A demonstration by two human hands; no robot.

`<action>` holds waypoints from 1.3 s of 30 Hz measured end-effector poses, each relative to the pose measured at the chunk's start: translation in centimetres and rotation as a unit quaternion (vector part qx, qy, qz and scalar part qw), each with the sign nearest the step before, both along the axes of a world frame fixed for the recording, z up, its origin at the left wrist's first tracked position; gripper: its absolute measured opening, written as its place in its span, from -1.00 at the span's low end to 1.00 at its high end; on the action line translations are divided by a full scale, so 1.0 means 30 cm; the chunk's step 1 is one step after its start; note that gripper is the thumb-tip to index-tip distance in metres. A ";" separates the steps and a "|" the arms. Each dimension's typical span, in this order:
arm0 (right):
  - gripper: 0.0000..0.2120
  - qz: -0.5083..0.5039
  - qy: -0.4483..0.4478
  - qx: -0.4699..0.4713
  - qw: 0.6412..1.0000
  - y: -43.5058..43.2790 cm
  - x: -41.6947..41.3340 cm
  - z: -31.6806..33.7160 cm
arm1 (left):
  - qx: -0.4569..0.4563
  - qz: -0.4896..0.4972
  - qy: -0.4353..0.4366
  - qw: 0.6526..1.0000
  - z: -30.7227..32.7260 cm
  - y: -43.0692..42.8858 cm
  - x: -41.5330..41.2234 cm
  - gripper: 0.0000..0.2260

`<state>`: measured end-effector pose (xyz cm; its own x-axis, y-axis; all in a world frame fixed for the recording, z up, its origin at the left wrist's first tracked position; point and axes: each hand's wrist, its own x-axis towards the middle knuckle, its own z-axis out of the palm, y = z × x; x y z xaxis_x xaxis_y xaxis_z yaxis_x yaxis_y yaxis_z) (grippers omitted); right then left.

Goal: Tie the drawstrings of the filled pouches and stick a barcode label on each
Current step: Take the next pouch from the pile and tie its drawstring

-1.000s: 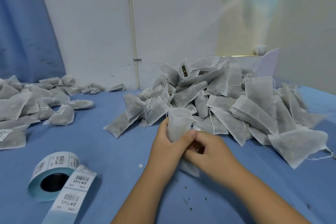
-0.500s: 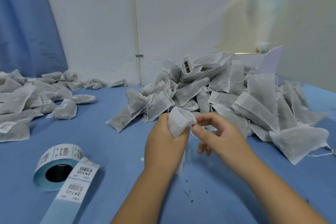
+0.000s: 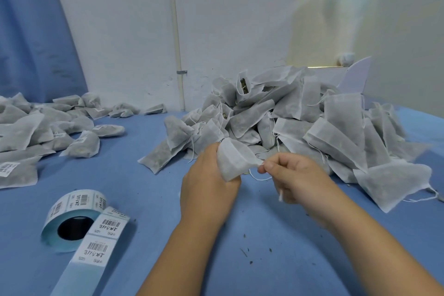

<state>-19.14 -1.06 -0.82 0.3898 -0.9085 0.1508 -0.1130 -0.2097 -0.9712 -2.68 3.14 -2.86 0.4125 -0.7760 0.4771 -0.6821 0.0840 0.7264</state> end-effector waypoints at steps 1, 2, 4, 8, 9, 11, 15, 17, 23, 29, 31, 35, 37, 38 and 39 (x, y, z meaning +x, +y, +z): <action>-0.74 0.004 0.025 0.003 1.000 0.001 -0.002 0.001 | -0.003 0.002 -0.022 1.000 -0.002 -0.001 0.005 -0.65; -0.70 0.009 0.040 0.009 0.999 0.003 -0.003 0.004 | -0.005 0.002 -0.042 0.999 -0.005 -0.001 0.011 -0.63; -0.63 0.025 0.031 0.024 0.999 0.006 -0.007 0.012 | -0.008 -0.004 -0.064 0.998 -0.011 -0.003 0.024 -0.63; -0.65 0.075 -0.087 0.055 0.992 0.010 -0.022 0.034 | 0.020 -0.037 -0.071 0.997 -0.023 -0.013 0.035 -0.63; -0.67 0.084 -0.126 0.061 0.987 0.010 -0.028 0.039 | 0.028 -0.050 -0.074 0.996 -0.026 -0.015 0.034 -0.64; -0.71 0.094 -0.188 0.061 0.976 0.009 -0.040 0.048 | 0.040 -0.079 -0.073 0.993 -0.031 -0.013 0.027 -0.62; -0.74 0.078 -0.281 0.050 0.955 0.009 -0.062 0.070 | 0.060 -0.124 -0.103 0.985 -0.031 -0.010 0.012 -0.59; -0.76 0.071 -0.326 0.052 0.941 0.006 -0.074 0.081 | 0.066 -0.140 -0.123 0.980 -0.028 -0.010 0.007 -0.59; -0.70 0.045 -0.429 0.066 0.900 -0.017 -0.120 0.104 | 0.076 -0.165 -0.203 0.962 -0.018 -0.013 -0.002 -0.63; -0.67 0.036 -0.441 0.080 0.893 -0.037 -0.126 0.096 | 0.149 -0.213 -0.185 0.948 -0.020 0.002 -0.039 -0.55; -0.70 0.029 -0.435 0.086 0.896 -0.044 -0.123 0.087 | 0.161 -0.220 -0.174 0.946 -0.010 0.016 -0.040 -0.45; -0.79 0.057 -0.413 0.095 0.904 -0.043 -0.111 0.070 | 0.182 -0.177 -0.265 0.930 0.023 0.046 -0.057 -0.55; -0.81 0.085 -0.396 0.100 0.909 -0.035 -0.102 0.069 | 0.195 -0.159 -0.277 0.927 0.029 0.055 -0.068 -0.49; -0.81 0.100 -0.387 0.101 0.911 -0.029 -0.099 0.071 | 0.185 -0.163 -0.259 0.934 0.032 0.059 -0.074 -0.43; -0.81 0.117 -0.379 0.099 0.913 -0.023 -0.095 0.073 | 0.160 -0.175 -0.227 0.945 0.037 0.063 -0.082 -0.36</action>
<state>-22.01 -1.74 1.36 0.4287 -0.8522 0.3000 0.6317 0.0454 -0.7738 -5.14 5.02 -1.76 -0.0869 -0.9614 0.2610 -0.9008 0.1877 0.3917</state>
